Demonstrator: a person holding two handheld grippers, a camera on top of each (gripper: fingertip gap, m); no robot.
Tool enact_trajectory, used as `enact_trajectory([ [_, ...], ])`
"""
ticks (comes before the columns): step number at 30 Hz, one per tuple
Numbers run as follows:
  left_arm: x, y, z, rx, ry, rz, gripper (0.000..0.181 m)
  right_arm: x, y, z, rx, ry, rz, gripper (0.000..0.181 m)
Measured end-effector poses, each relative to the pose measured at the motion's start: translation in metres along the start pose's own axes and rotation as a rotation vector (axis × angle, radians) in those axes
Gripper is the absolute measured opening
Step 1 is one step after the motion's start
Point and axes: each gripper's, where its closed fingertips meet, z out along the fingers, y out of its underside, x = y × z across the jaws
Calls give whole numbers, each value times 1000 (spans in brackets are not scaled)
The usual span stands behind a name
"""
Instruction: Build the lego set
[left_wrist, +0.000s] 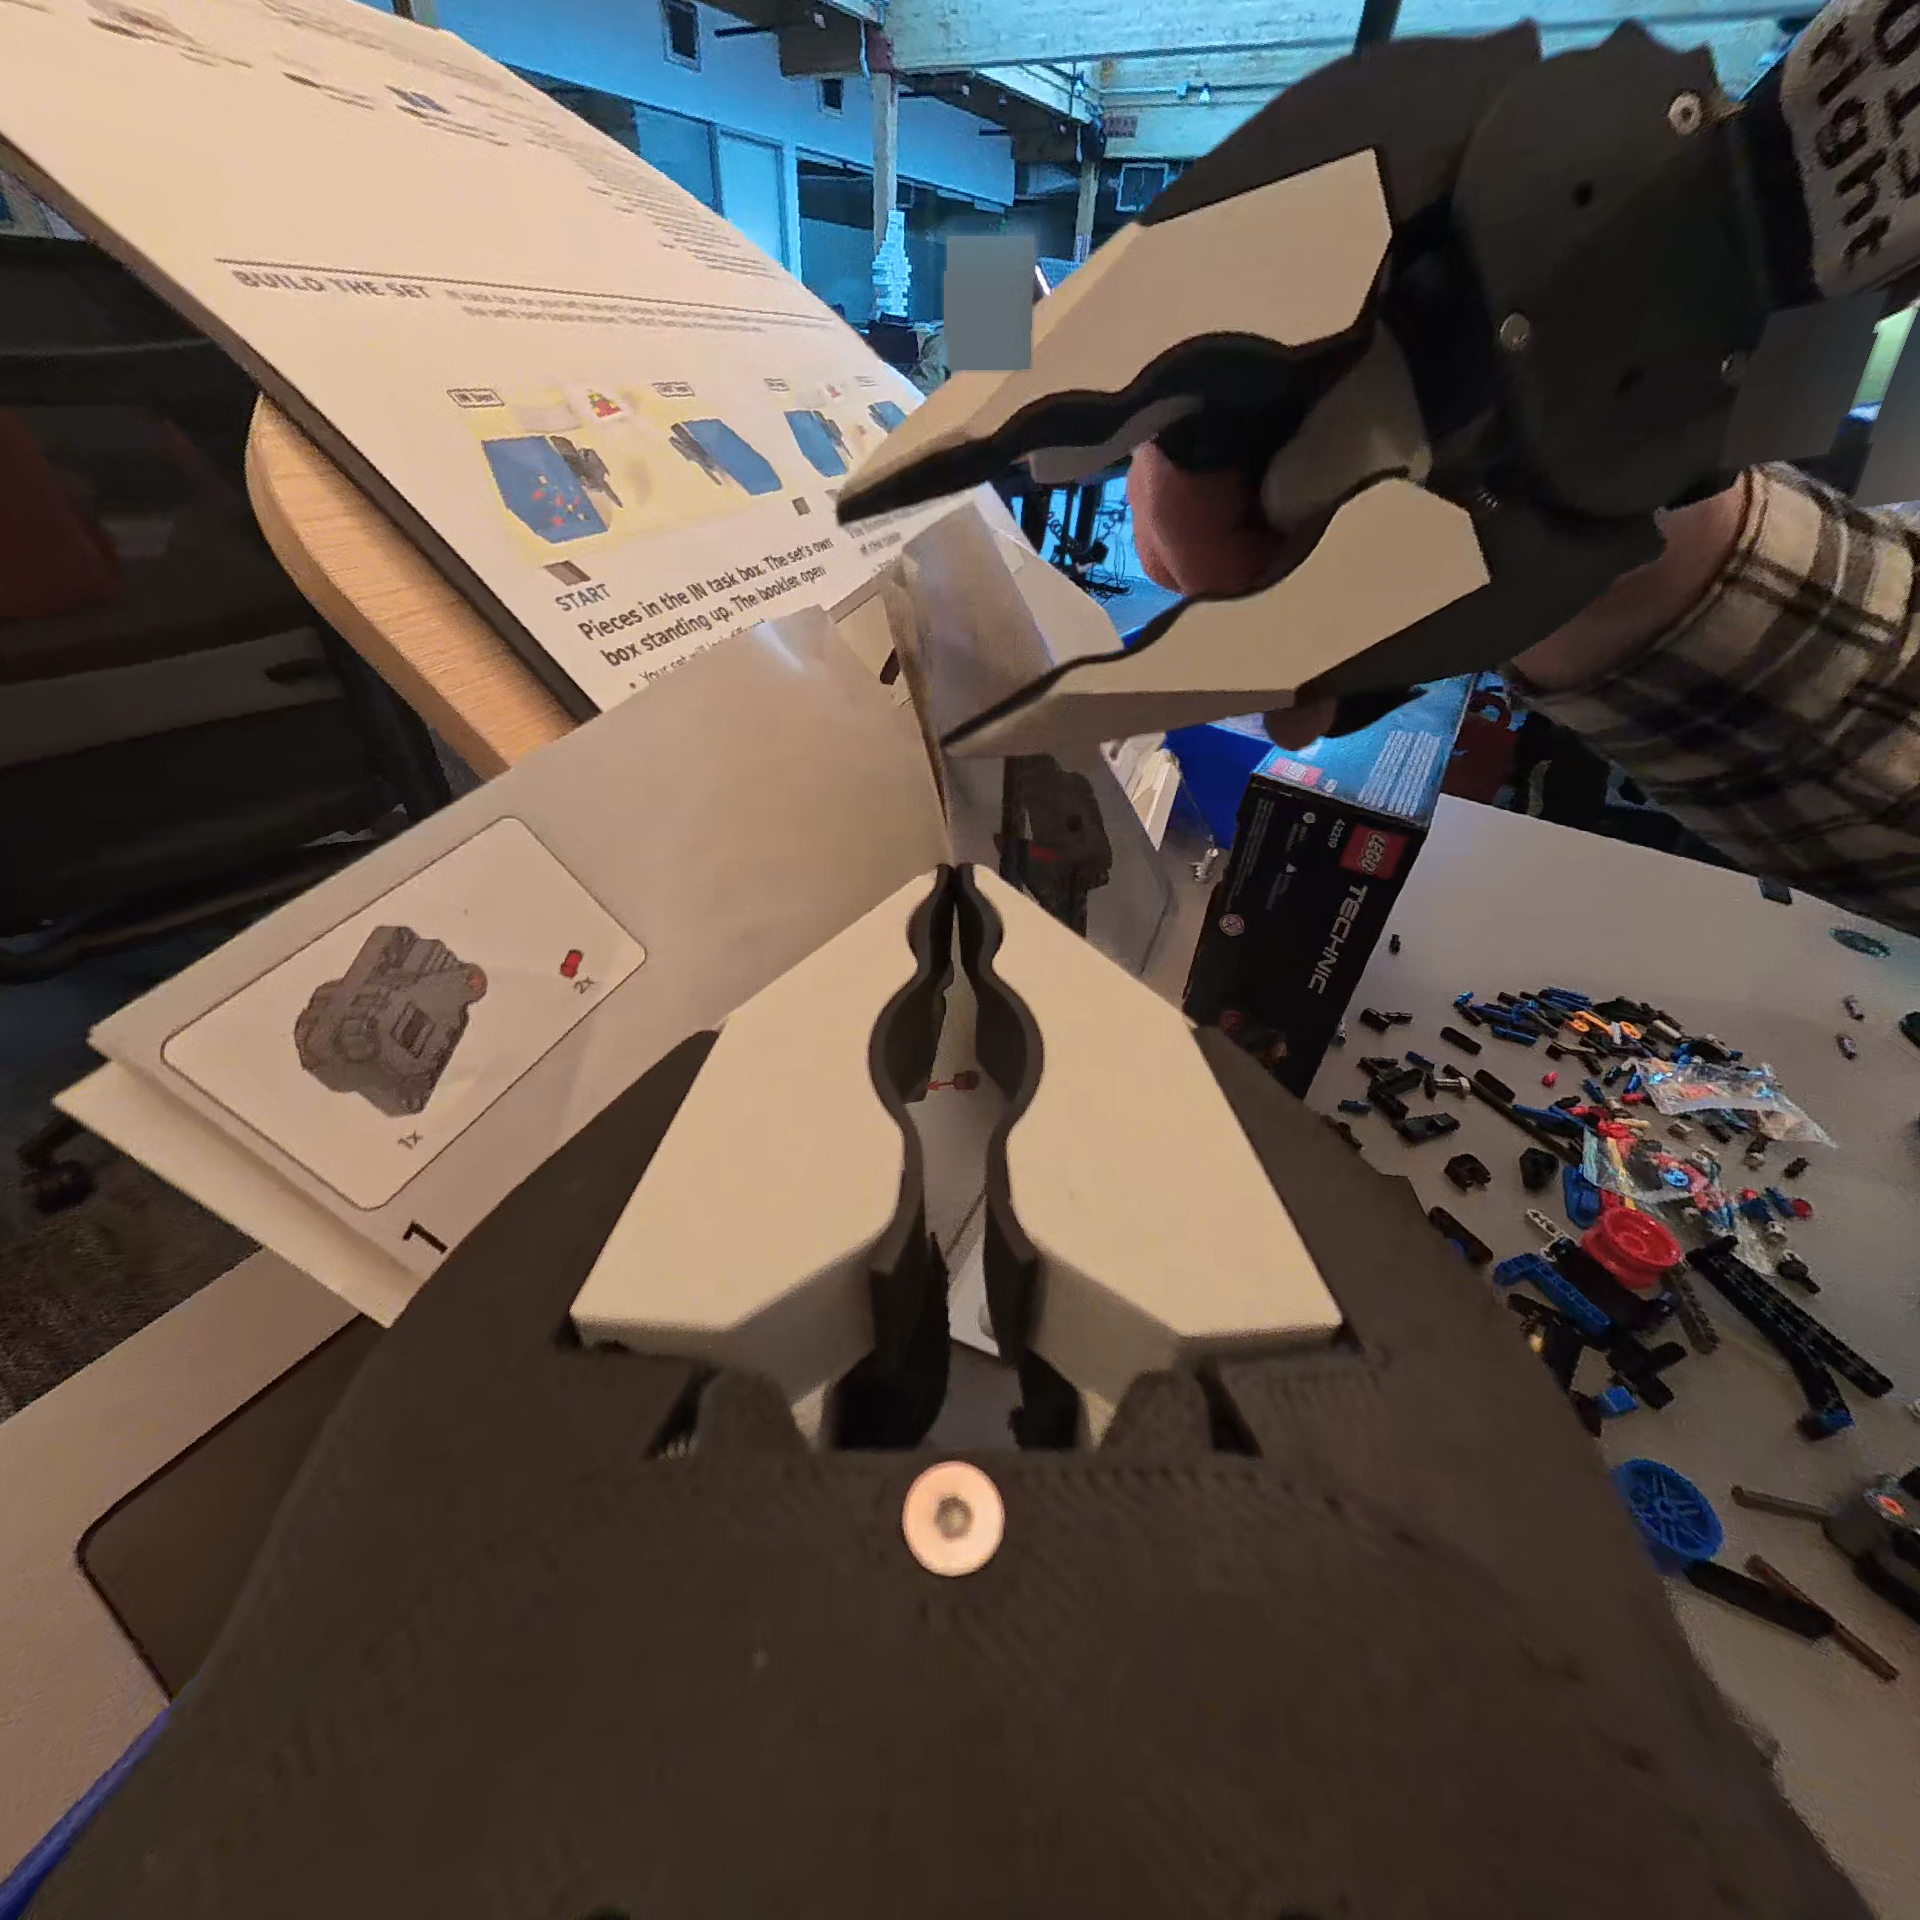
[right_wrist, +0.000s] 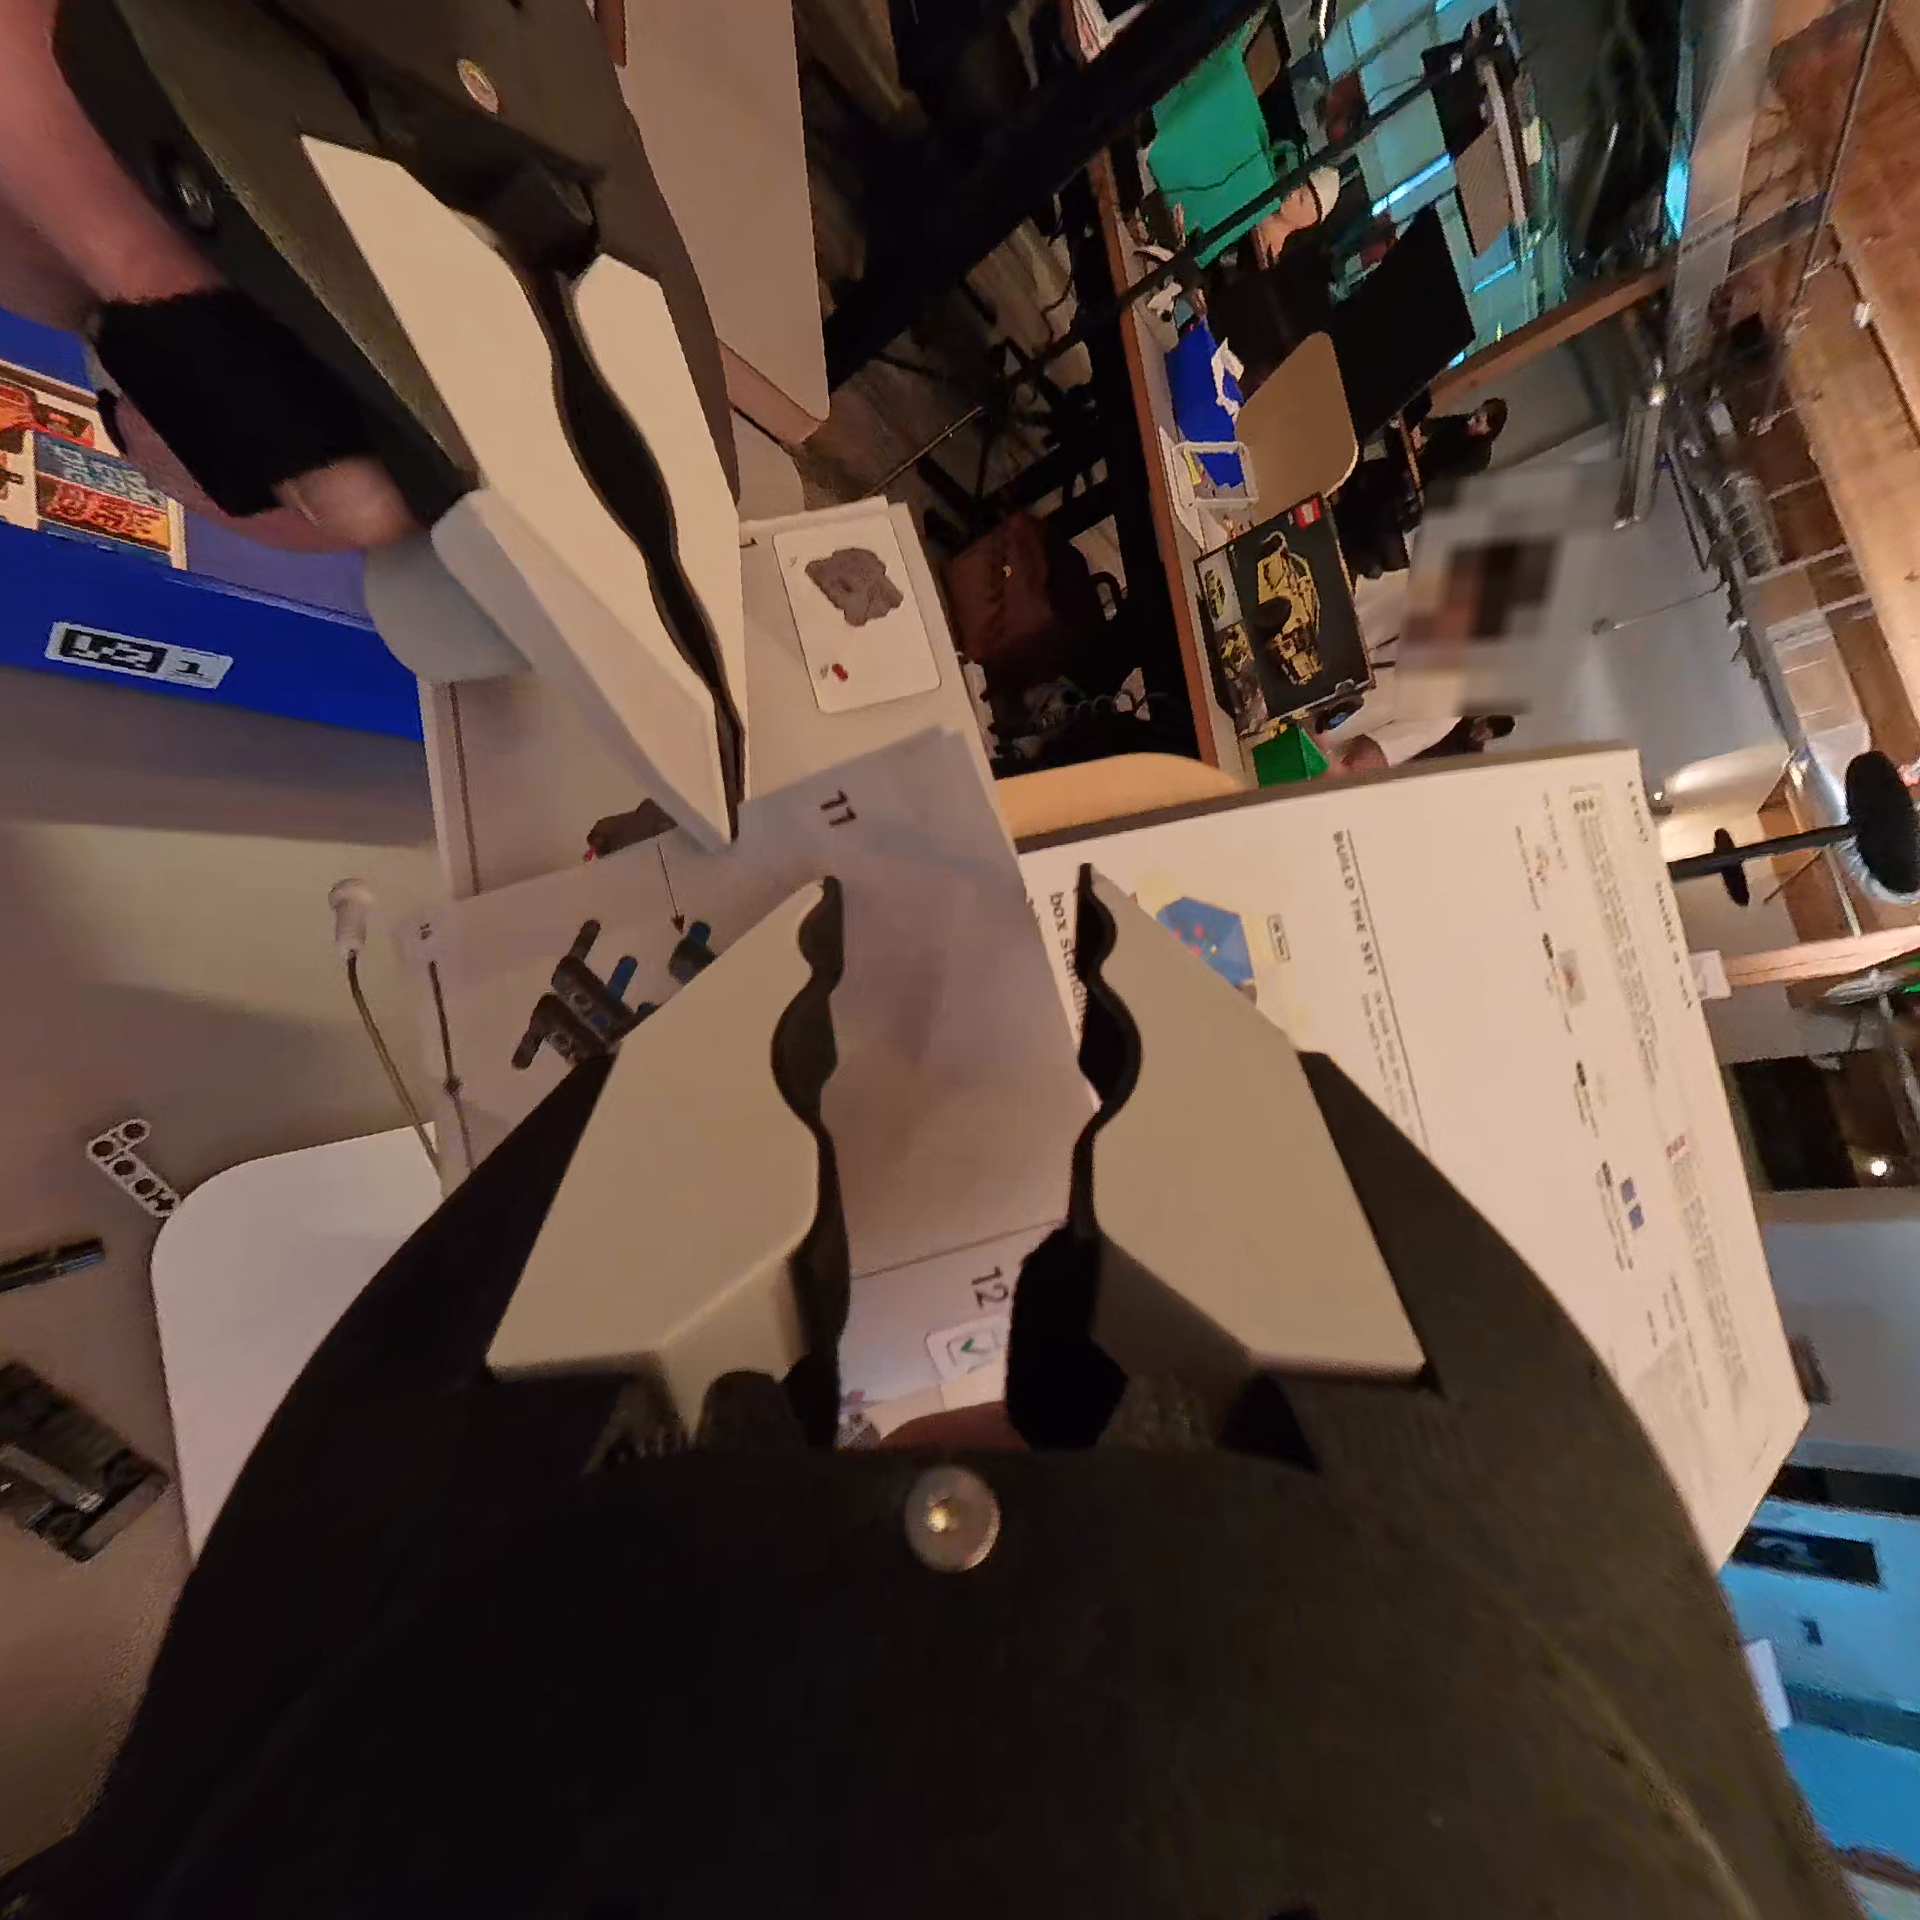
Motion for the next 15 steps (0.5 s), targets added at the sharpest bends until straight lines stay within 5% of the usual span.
enact_trajectory([
  [6,-1,2,-1,-2,2,-7,0,7,-6,-3,0,54,-77,0],
  [15,-4,0,-3,33,14,-49,0,4,-7,-12,34,27,-60,0],
])
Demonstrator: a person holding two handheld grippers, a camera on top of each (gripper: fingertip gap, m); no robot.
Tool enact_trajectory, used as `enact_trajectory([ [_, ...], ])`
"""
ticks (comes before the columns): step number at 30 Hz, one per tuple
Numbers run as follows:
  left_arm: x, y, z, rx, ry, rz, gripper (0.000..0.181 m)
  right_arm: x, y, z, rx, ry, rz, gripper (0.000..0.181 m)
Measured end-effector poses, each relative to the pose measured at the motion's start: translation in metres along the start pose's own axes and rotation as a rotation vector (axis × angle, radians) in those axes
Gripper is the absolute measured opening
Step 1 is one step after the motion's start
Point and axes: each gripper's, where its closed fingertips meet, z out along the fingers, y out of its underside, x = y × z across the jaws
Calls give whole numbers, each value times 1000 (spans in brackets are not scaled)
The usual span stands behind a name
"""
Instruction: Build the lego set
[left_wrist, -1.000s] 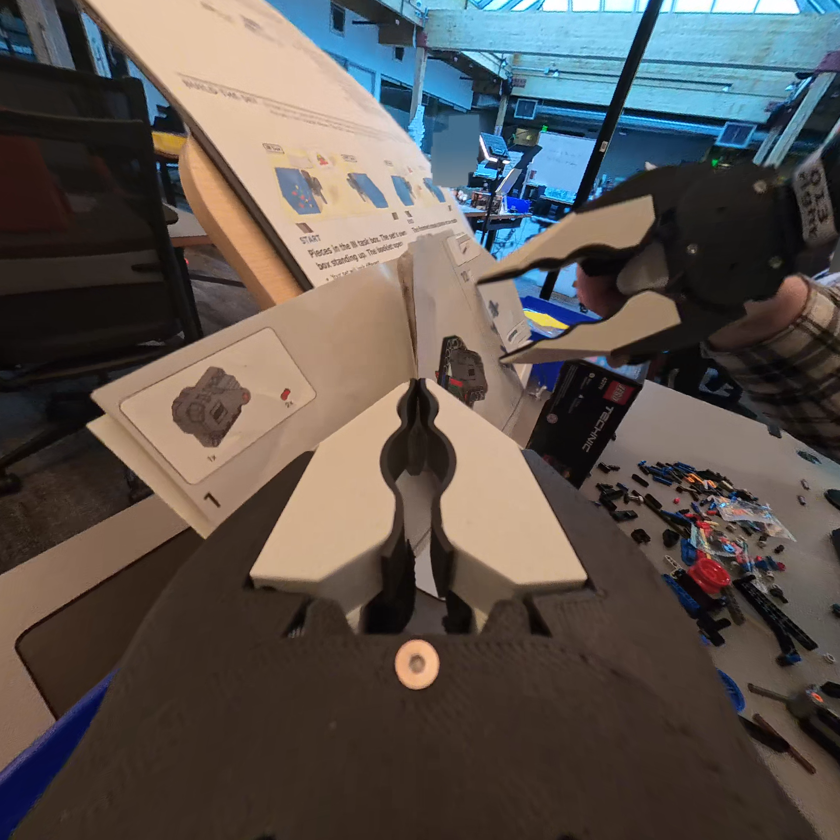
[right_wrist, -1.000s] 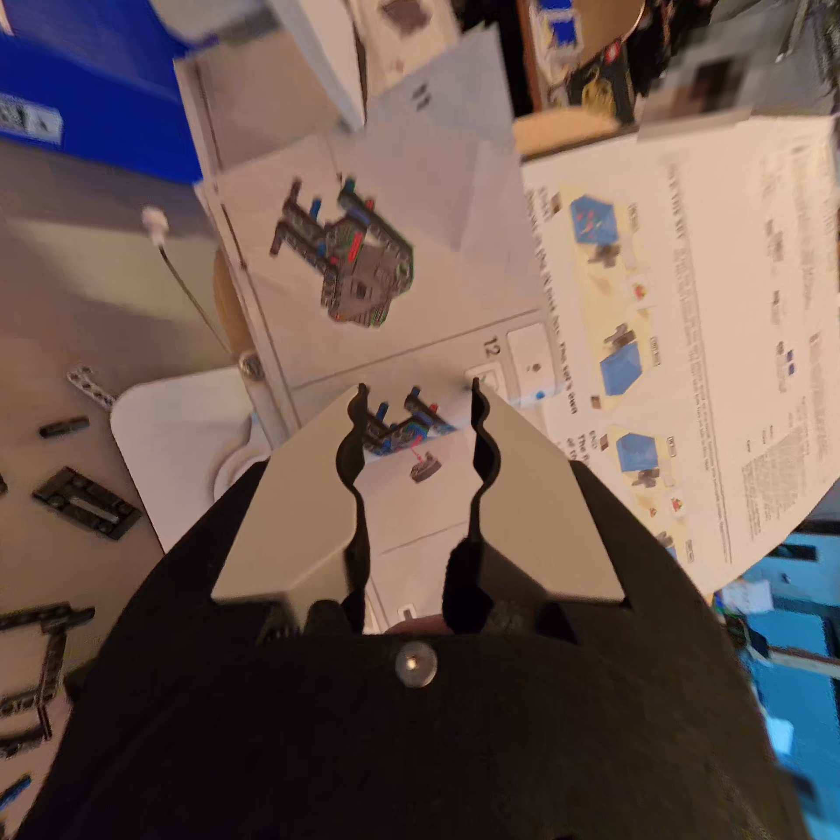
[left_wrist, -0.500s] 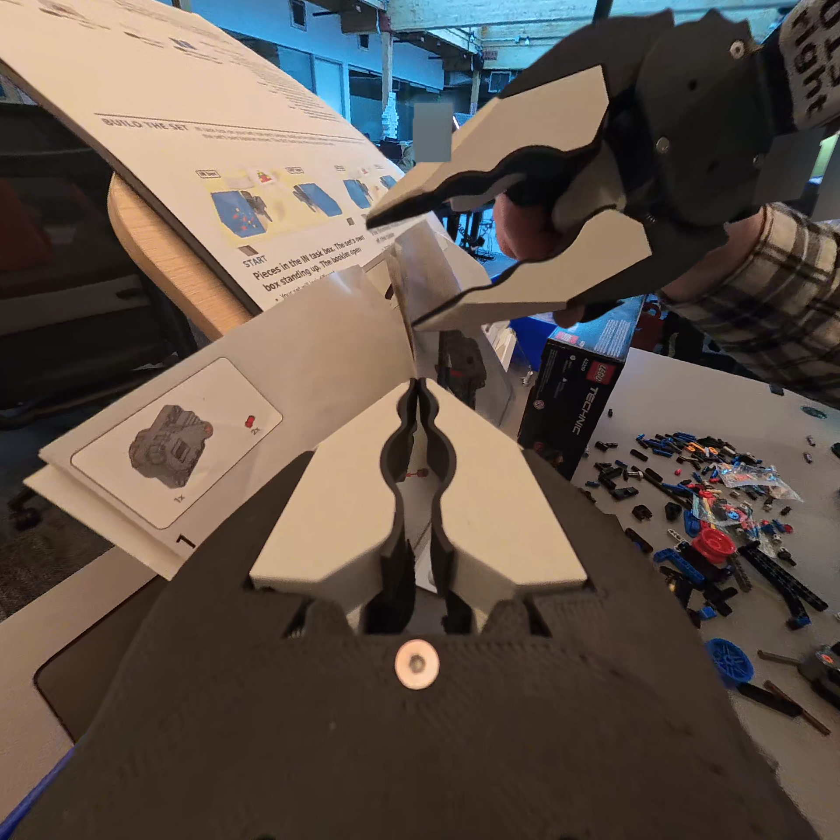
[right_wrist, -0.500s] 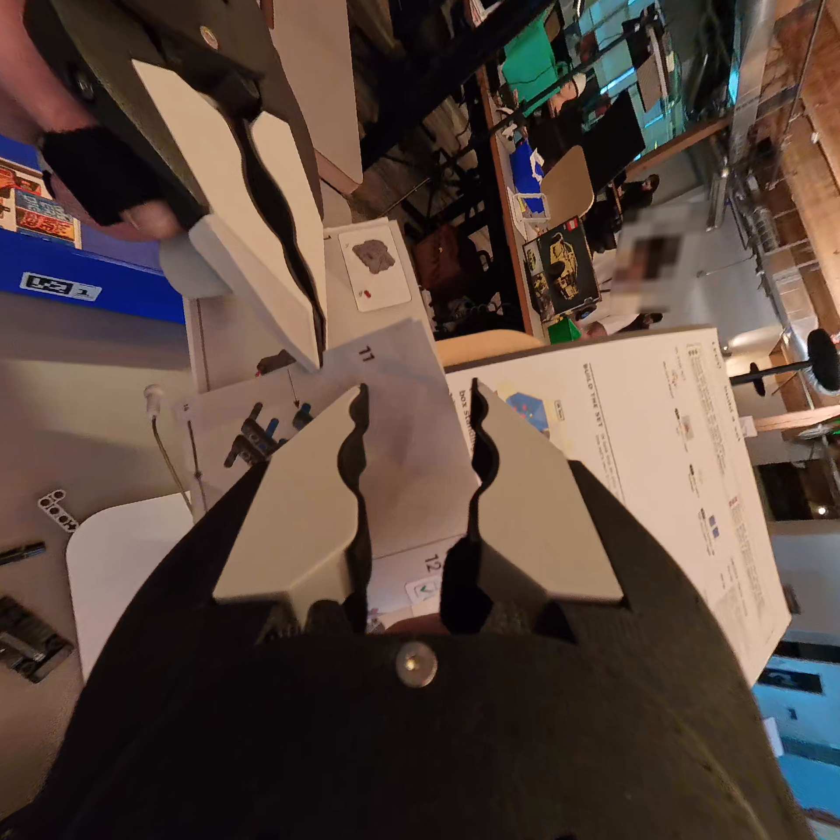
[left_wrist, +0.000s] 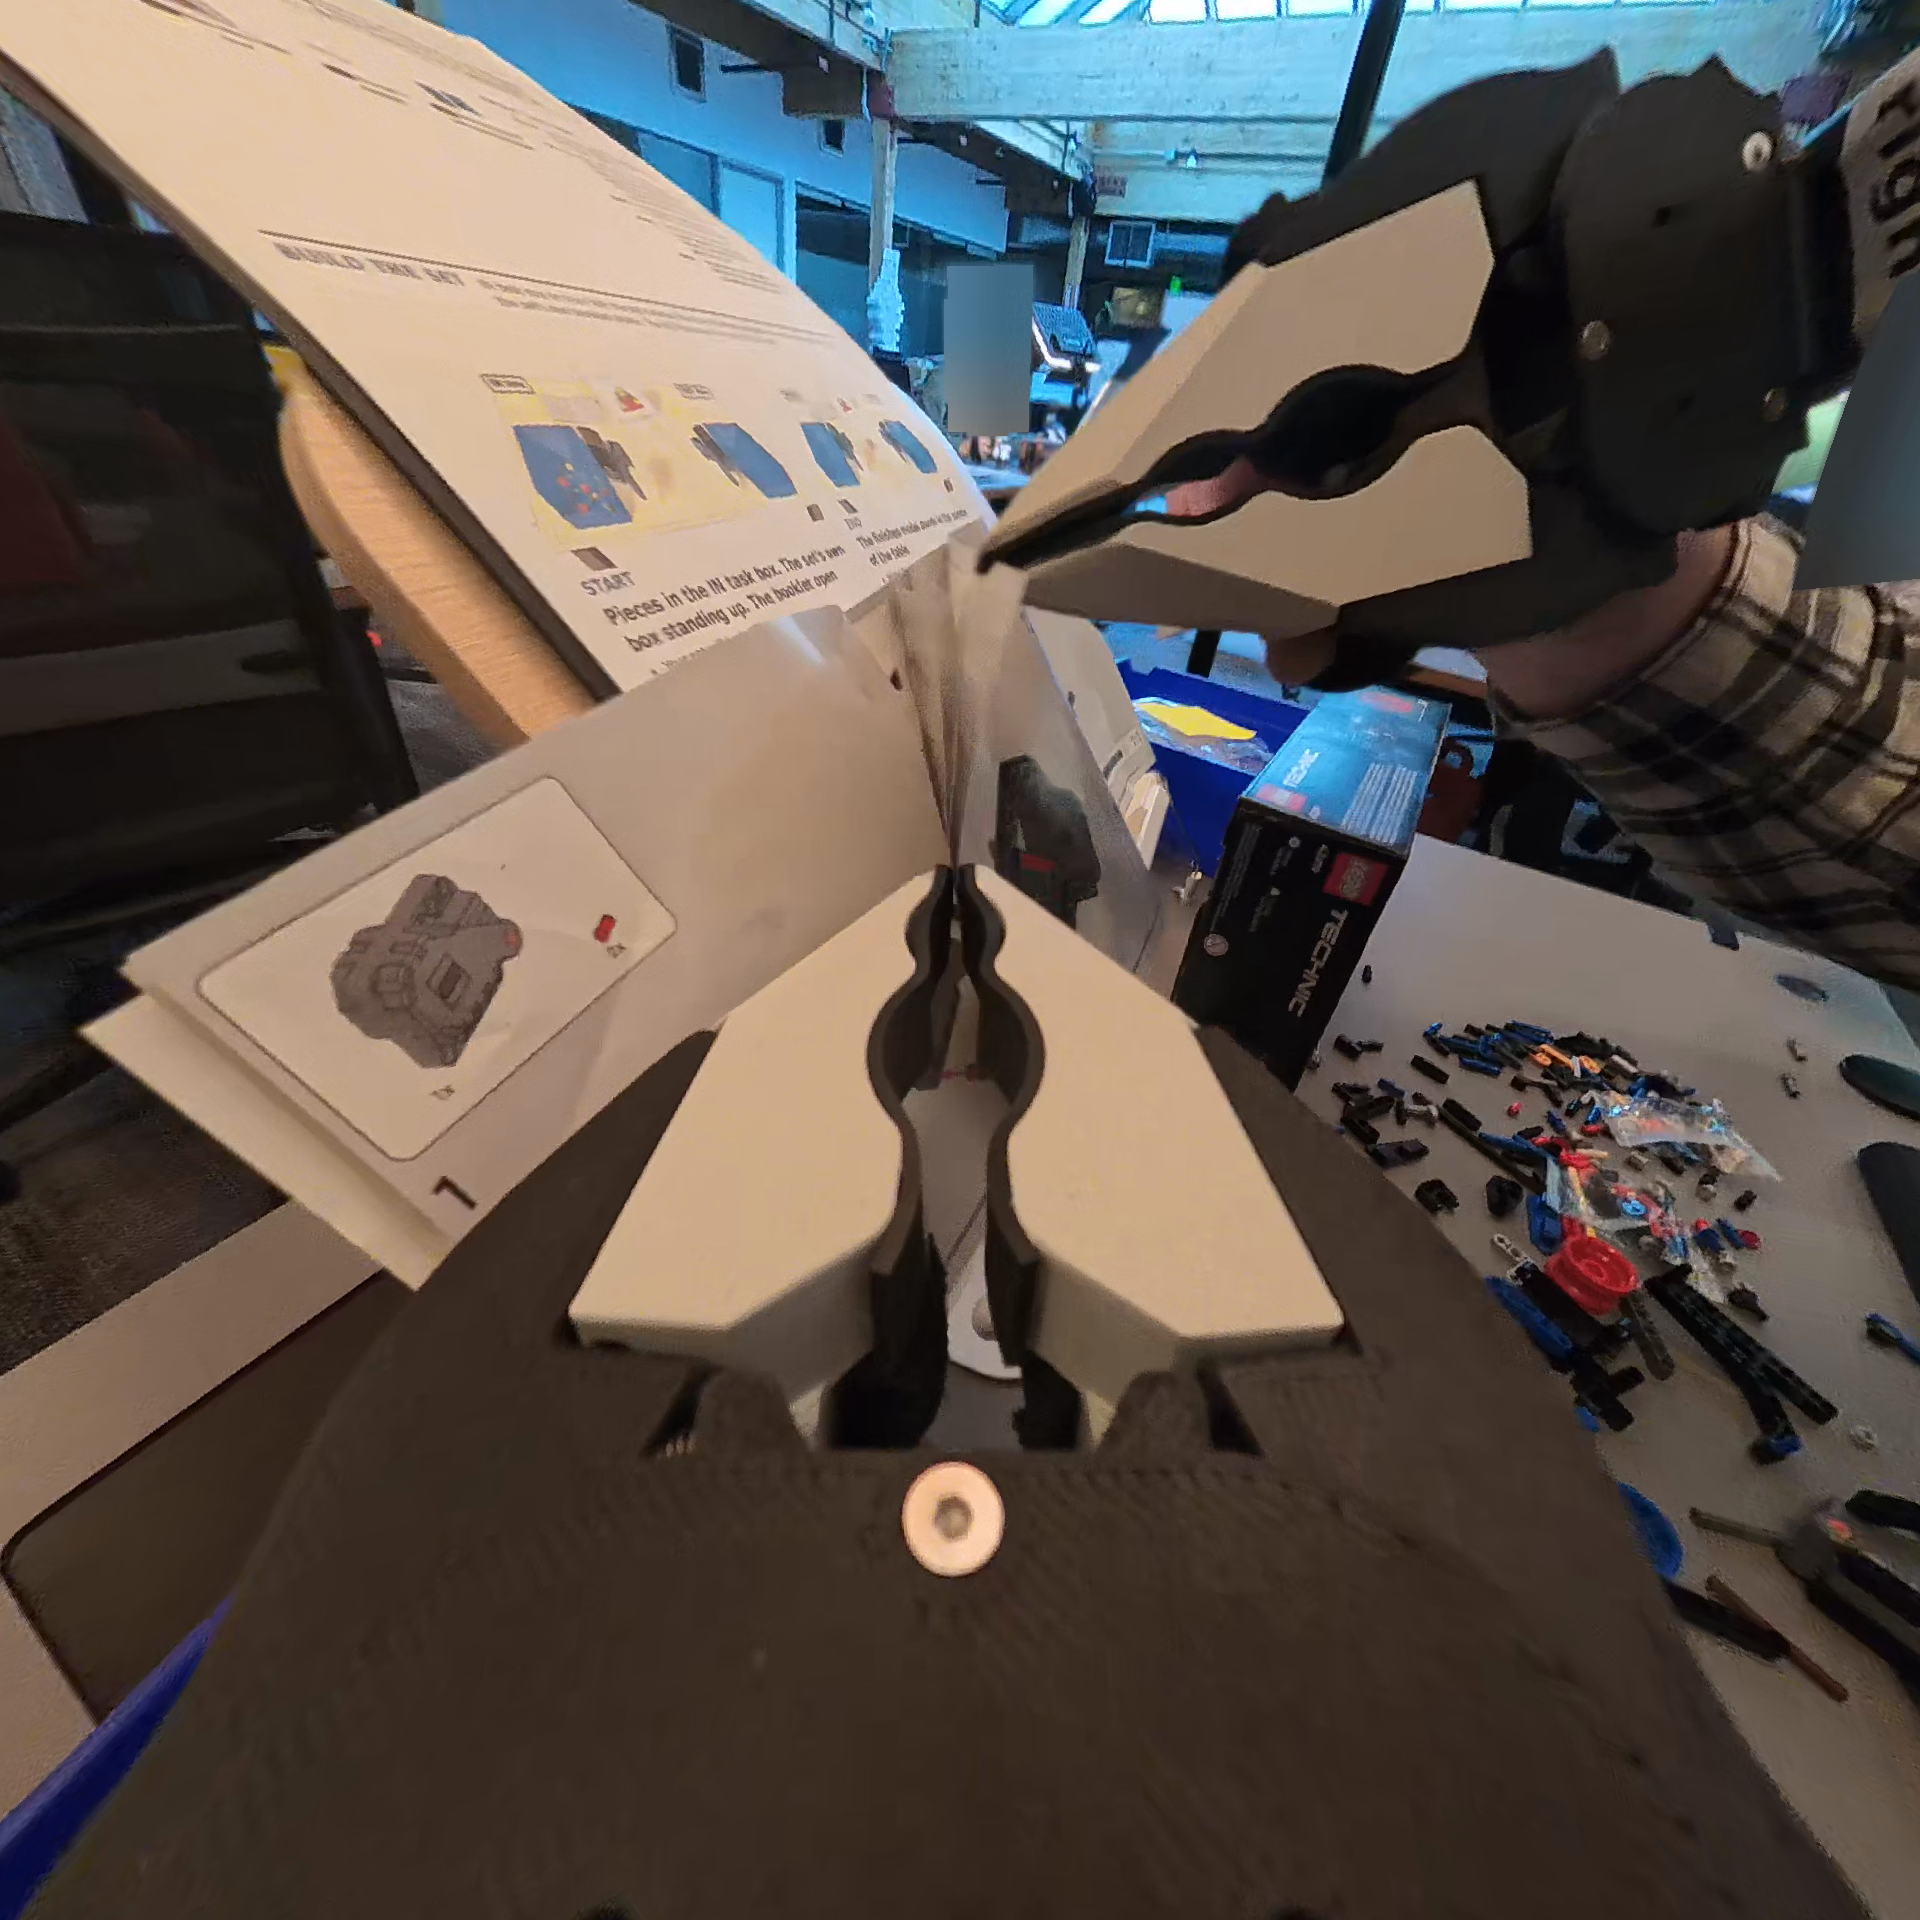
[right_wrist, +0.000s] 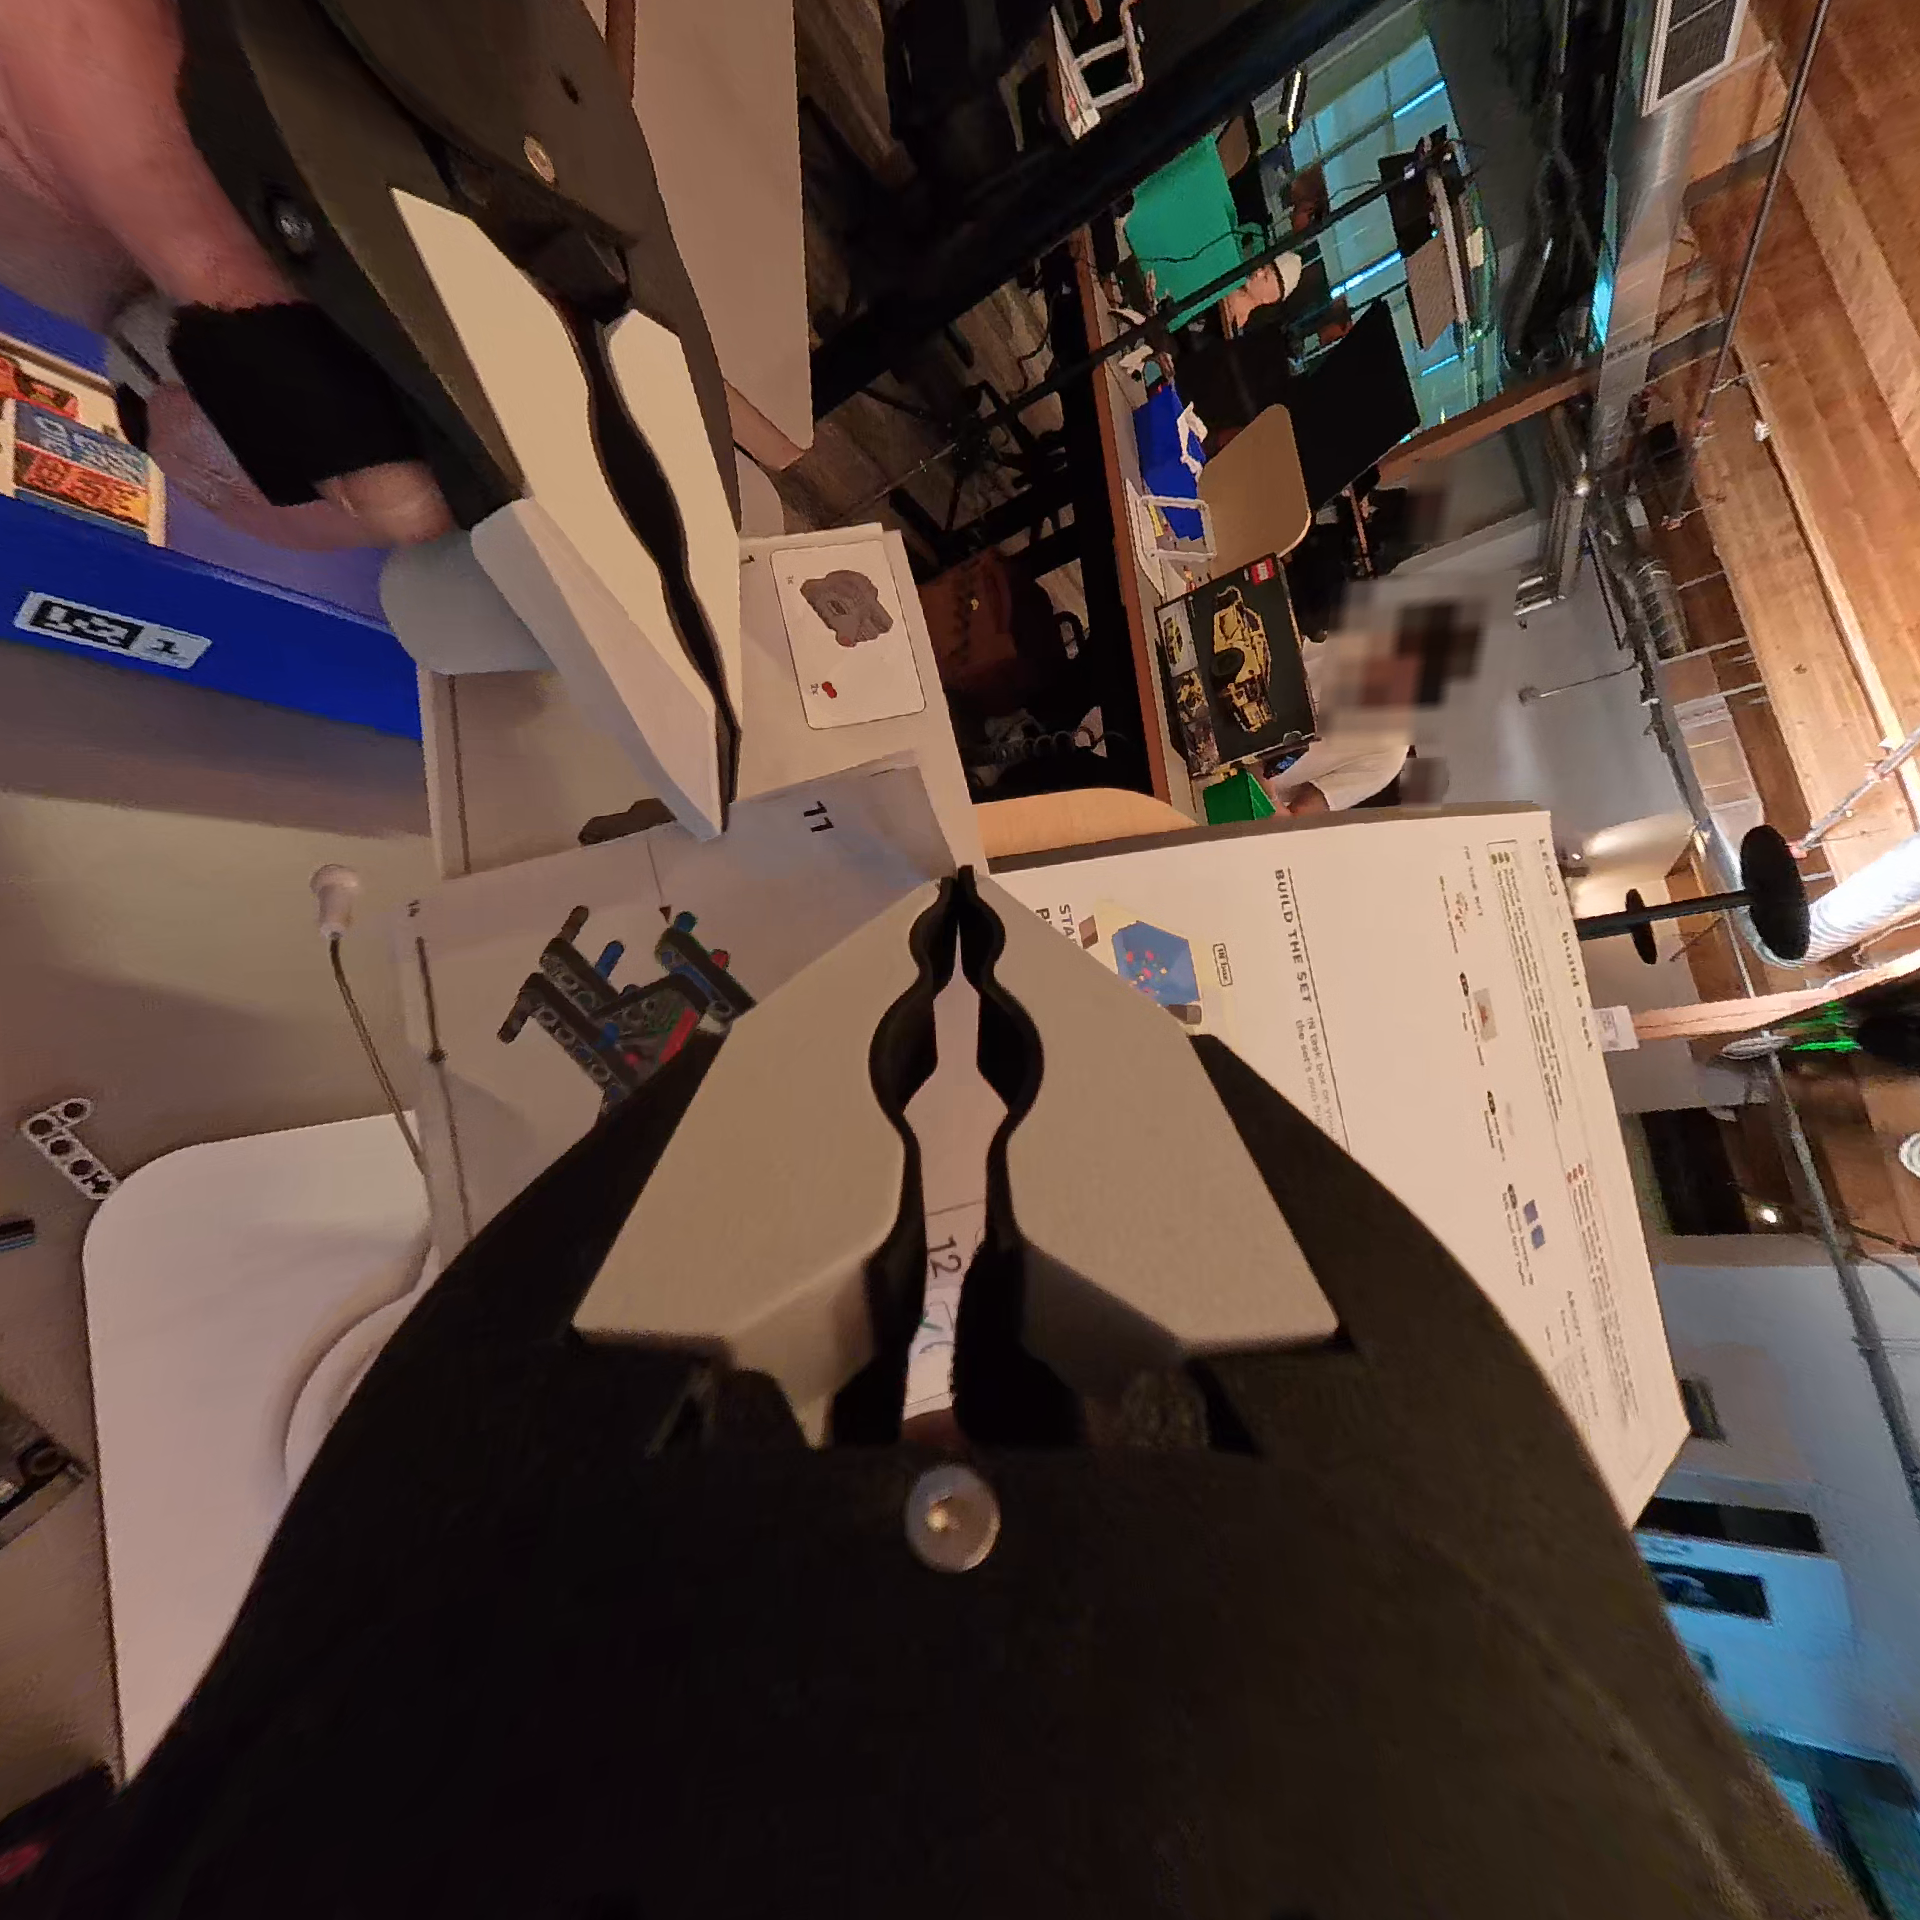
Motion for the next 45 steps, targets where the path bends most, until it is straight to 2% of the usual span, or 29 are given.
enact_trajectory([
  [7,-7,-5,-4,23,-1,-45,0,6,7,-20,20,-19,39,0],
  [9,-18,-3,-6,5,-72,-41,0,11,14,-28,17,-15,61,0],
  [11,-20,-1,-8,-5,-83,-48,0,15,27,-38,-16,-15,61,0],
  [13,-26,1,-14,-28,-125,-29,0,22,47,-50,-68,-4,55,0],
  [19,-49,7,-33,-102,-284,34,0,47,144,-86,-426,83,14,0],
  [21,-57,8,-39,-114,-330,40,0,52,163,-97,-506,122,5,23],
  [23,-62,11,-43,-131,-360,44,0,54,166,-108,-536,157,-7,24],
  [28,-68,19,-49,-155,-395,49,0,44,148,-121,-501,184,-10,17],
  [30,-70,22,-50,-167,-413,54,0,45,154,-128,-542,217,-18,17],
  [33,-69,24,-50,-181,-420,67,0,48,164,-133,-539,235,78,17],
  [35,-70,25,-51,-195,-435,81,0,60,181,-148,-645,304,39,17],
  [37,-71,26,-50,-201,-434,83,0,66,191,-158,-689,335,45,17],
  [41,-75,28,-52,-208,-451,84,0,60,185,-169,-622,323,153,20],
  [43,-86,32,-58,-233,-532,125,3,48,168,-172,-529,280,212,23],
  [45,-86,33,-59,-223,-552,137,14,38,152,-182,-480,262,237,23],
])
